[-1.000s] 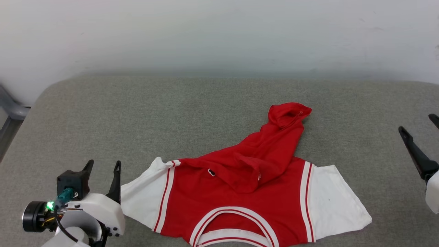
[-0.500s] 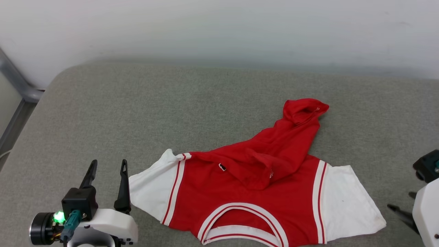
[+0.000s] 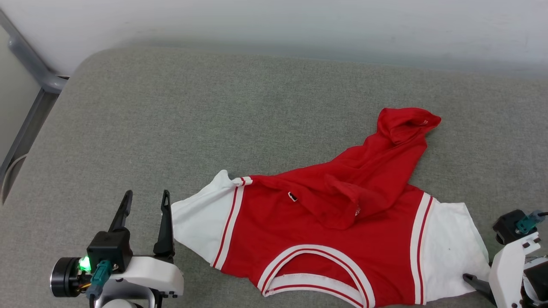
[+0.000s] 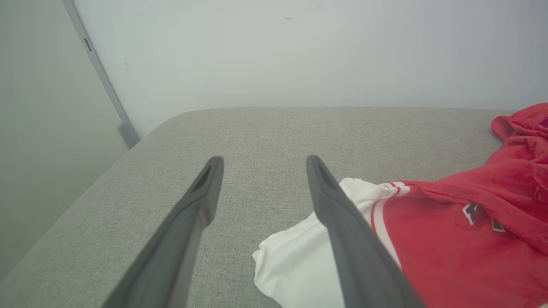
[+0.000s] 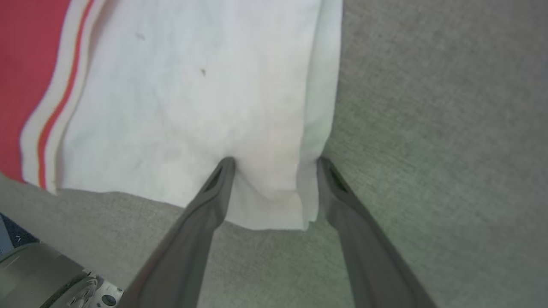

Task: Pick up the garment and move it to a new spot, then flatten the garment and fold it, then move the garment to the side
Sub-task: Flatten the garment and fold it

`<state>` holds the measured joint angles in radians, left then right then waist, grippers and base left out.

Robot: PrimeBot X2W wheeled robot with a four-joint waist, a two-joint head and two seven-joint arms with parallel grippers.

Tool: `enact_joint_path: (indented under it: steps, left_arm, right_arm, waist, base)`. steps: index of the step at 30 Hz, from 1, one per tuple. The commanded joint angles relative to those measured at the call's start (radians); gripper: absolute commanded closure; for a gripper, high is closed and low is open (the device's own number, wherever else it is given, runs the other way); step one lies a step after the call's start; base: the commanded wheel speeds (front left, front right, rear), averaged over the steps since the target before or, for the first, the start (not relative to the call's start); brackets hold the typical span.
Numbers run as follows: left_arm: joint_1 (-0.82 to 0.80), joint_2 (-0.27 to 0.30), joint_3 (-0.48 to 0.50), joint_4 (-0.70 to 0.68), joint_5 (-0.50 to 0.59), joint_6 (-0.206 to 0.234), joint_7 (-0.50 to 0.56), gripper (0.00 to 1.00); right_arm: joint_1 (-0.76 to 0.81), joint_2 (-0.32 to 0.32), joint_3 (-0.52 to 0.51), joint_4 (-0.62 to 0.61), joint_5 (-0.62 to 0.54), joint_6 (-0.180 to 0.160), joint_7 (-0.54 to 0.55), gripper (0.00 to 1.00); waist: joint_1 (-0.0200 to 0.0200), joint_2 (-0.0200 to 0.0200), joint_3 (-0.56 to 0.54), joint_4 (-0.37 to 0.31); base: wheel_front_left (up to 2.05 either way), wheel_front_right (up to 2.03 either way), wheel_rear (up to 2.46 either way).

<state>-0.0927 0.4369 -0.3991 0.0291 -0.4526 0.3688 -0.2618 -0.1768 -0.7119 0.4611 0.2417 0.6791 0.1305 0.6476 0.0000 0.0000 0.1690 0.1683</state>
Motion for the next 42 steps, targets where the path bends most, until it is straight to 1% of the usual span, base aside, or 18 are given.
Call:
enact_joint_path:
  steps: [1,4,5,6,9,12,14,18,22,26,29,30,32,35,39,42]
  left_arm:
    - [-0.012,-0.005,0.009,0.003,0.009,-0.007,-0.004,0.00]
    - [-0.013,-0.023,0.028,0.017,0.027,-0.028,-0.004,0.00]
    - [-0.011,-0.027,0.042,0.027,0.038,-0.042,-0.004,0.00]
    - [-0.010,-0.028,0.055,0.038,0.047,-0.056,-0.004,0.00]
    - [-0.017,-0.017,0.070,0.058,0.054,-0.085,-0.004,0.00]
    - [-0.031,-0.008,0.079,0.087,0.028,-0.127,-0.003,0.00]
    - [-0.054,0.019,0.079,0.105,0.026,-0.153,0.005,0.00]
    - [-0.099,0.062,0.070,0.132,0.018,-0.200,0.059,0.00]
    - [-0.152,0.106,0.056,0.142,0.003,-0.255,0.145,0.00]
    - [-0.211,0.150,0.030,0.154,-0.024,-0.326,0.271,0.00]
    - [-0.254,0.177,0.008,0.165,-0.065,-0.382,0.402,0.00]
    - [-0.292,0.203,-0.019,0.175,-0.115,-0.432,0.550,0.00]
    - [-0.312,0.213,-0.040,0.180,-0.146,-0.454,0.642,0.00]
    - [-0.339,0.229,-0.079,0.185,-0.188,-0.475,0.770,0.00]
    - [-0.363,0.228,-0.124,0.207,-0.245,-0.490,0.884,0.00]
    - [-0.380,0.229,-0.163,0.226,-0.264,-0.495,0.930,0.00]
  right_arm:
    - [0.018,0.044,0.047,0.033,0.005,0.001,-0.002,0.00]
    - [0.029,0.061,0.100,0.086,0.008,0.002,-0.028,0.00]
    - [0.021,0.064,0.118,0.108,0.011,0.002,-0.068,0.25]
    - [0.004,0.056,0.121,0.120,0.014,0.001,-0.115,1.00]
    - [-0.010,0.033,0.098,0.123,0.019,0.000,-0.194,1.00]
    - [-0.002,0.000,0.062,0.110,0.020,-0.001,-0.260,1.00]
    - [0.010,-0.014,0.036,0.096,0.025,-0.001,-0.288,1.00]
    - [0.049,-0.031,-0.012,0.061,0.027,-0.001,-0.315,1.00]
    - [0.095,-0.040,-0.064,0.028,0.015,-0.001,-0.319,1.00]
    - [0.137,-0.028,-0.110,-0.002,0.003,-0.001,-0.307,1.00]
    - [0.161,-0.019,-0.139,-0.021,-0.008,-0.001,-0.294,1.00]
    - [0.176,-0.006,-0.162,-0.039,-0.021,-0.001,-0.278,1.00]
    - [0.183,0.002,-0.175,-0.051,-0.026,-0.001,-0.269,1.00]
    - [0.189,0.011,-0.192,-0.069,-0.038,-0.001,-0.256,1.00]
    - [0.189,0.022,-0.207,-0.091,-0.051,-0.001,-0.243,1.00]
    - [0.182,0.028,-0.211,-0.104,-0.059,0.000,-0.233,1.00]
  waist:
    - [0.0000,0.0000,0.003,0.002]
    - [0.0000,0.0000,0.001,-0.001]
    - [0.0000,0.0000,-0.006,-0.007]
    - [0.0000,0.0000,-0.015,-0.016]
    - [0.0000,0.0000,-0.033,-0.027]
    - [0.0000,0.0000,-0.053,-0.038]
    - [0.0000,0.0000,-0.064,-0.046]
    - [0.0000,0.0000,-0.081,-0.064]
    - [0.0000,0.0000,-0.087,-0.080]
    - [0.0000,0.0000,-0.089,-0.091]
    - [0.0000,0.0000,-0.090,-0.098]
    - [0.0000,0.0000,-0.090,-0.104]
    - [0.0000,0.0000,-0.088,-0.107]
    - [0.0000,0.0000,-0.081,-0.112]
    - [0.0000,0.0000,-0.068,-0.118]
    - [0.0000,0.0000,-0.056,-0.124]
  base:
    - [0.00,0.00,0.00]
    - [0.00,0.00,0.00]
    - [0.00,0.00,0.00]
    - [0.00,0.00,0.00]
    - [0.00,0.00,0.00]
    - [0.00,0.00,0.00]
    - [0.00,0.00,0.00]
    - [0.00,0.00,0.00]
    - [0.00,0.00,0.00]
    - [0.00,0.00,0.00]
    - [0.00,0.00,0.00]
    - [0.00,0.00,0.00]
    - [0.00,0.00,0.00]
    - [0.00,0.00,0.00]
    - [0.00,0.00,0.00]
    - [0.00,0.00,0.00]
